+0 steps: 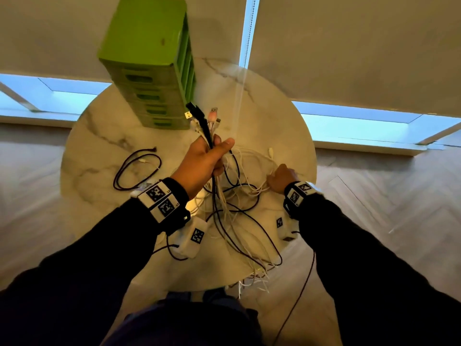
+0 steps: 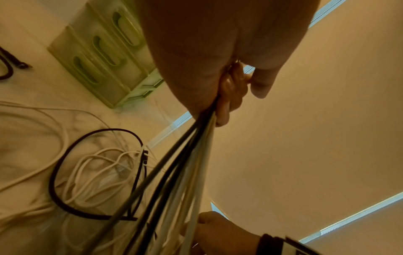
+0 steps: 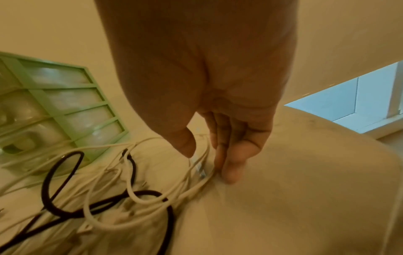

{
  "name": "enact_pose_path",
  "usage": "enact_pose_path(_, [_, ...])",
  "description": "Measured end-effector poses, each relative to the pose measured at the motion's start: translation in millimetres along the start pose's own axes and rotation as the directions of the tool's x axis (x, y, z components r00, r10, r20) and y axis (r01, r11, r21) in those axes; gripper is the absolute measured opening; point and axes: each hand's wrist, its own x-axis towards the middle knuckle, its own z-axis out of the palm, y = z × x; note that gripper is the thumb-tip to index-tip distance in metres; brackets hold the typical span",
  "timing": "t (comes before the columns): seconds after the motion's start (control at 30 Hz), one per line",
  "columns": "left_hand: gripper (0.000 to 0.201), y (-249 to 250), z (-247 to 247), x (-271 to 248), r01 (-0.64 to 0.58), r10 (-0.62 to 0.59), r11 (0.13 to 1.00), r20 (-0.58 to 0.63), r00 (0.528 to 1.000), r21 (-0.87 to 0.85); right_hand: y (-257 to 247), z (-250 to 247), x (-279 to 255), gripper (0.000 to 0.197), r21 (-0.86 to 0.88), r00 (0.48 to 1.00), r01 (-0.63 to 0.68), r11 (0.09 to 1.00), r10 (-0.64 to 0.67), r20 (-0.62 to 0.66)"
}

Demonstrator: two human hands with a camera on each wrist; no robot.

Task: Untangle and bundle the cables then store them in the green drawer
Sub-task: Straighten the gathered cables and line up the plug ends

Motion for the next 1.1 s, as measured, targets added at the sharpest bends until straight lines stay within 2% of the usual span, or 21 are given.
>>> enact_pose_path(0.07, [0.032,-6,-3,2,0.022,-0.022,1.000,0.010,1.000,0.006,-2,4,9,0.050,-0.031,1.000,0.001,1.000,-0.002,-0.024])
enact_pose_path(0.17, [0.018,-12,-7,2,0.016,-0.015,1.000,0.020,1.000,-0.023,-6,6,14,0.044,-0.112,0.998,0.058,0.992,-0.062,-0.031])
enact_pose_path(0.23, [0.060,-14,-6,4,0.049,-0.049,0.999,0.009,0.999,-0.023,-8,4,17,0.043,-0.142,0.995,0.092,0.986,-0.097,-0.029])
enact_pose_path(0.33, [0.072,-16,-6,4,0.046,-0.044,0.998,0.052,0.998,-0.045,-10,-1,17,0.043,-0.125,0.990,0.126,0.984,-0.133,-0.047])
enact_pose_path(0.4, [0.069,-17,-7,4,0.041,-0.041,0.999,0.007,0.999,-0.005,-9,-2,18,0.049,-0.081,0.992,0.106,0.991,-0.110,-0.054])
enact_pose_path(0.43, [0.060,-19,-8,5,0.032,-0.032,0.999,-0.025,0.999,0.011,-9,-2,19,0.051,-0.073,0.994,0.088,0.993,-0.092,-0.058])
enact_pose_path(0.5, [0.018,-20,-9,3,0.021,-0.020,1.000,-0.026,0.999,0.019,-9,-1,21,0.046,-0.089,0.994,0.077,0.993,-0.083,-0.070])
enact_pose_path(0.6, [0.033,-20,-9,0,0.023,-0.021,0.998,-0.041,0.999,0.057,-14,3,21,0.043,-0.138,0.993,0.111,0.984,-0.116,-0.030])
enact_pose_path(0.7, [0.035,-22,-12,-1,0.022,-0.019,0.998,-0.048,0.999,0.065,-20,2,16,0.044,-0.173,0.988,0.154,0.973,-0.148,0.050])
enact_pose_path(0.77, [0.036,-23,-14,0,0.031,-0.028,0.997,-0.055,0.998,0.064,-22,-4,9,0.028,-0.133,0.955,0.278,0.951,-0.259,0.141])
enact_pose_path(0.83, [0.036,-26,-17,1,0.041,-0.038,0.998,-0.061,0.997,0.050,-18,-13,1,0.011,0.011,0.889,0.416,0.909,-0.410,0.203])
enact_pose_path(0.9, [0.035,-28,-19,0,0.046,-0.044,0.998,-0.059,0.997,0.033,-15,-23,-8,0.014,0.174,0.839,0.513,0.841,-0.534,0.107])
enact_pose_path(0.97, [0.035,-29,-19,0,0.048,-0.046,0.999,-0.066,0.997,0.017,-17,-35,-16,0.022,0.286,0.807,0.584,0.760,-0.583,-0.099])
enact_pose_path(1.03, [0.035,-31,-19,-2,0.061,-0.062,0.998,-0.079,0.995,-0.021,-27,-48,-30,0.024,0.412,0.786,0.617,0.670,-0.556,-0.271])
enact_pose_path(1.1, [0.034,-30,-17,-3,0.091,-0.100,0.990,-0.090,0.991,-0.107,-39,-59,-46,0.022,0.547,0.783,0.616,0.567,-0.515,-0.348])
